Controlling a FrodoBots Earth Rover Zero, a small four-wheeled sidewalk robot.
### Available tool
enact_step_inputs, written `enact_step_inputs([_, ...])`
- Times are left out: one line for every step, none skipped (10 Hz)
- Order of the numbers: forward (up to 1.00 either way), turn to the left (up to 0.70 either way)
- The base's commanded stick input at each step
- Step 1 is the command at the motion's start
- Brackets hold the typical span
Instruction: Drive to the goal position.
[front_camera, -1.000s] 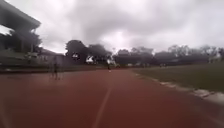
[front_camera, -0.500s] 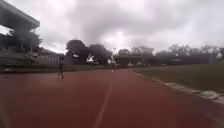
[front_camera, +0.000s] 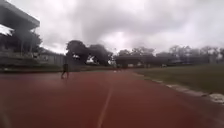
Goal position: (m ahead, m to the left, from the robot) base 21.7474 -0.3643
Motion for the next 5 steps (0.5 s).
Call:
enact_step_inputs([0.5, 0.02])
enact_step_inputs([0.5, 0.02])
enact_step_inputs([0.5, 0.02])
enact_step_inputs([0.5, 0.02])
enact_step_inputs([0.5, 0.02])
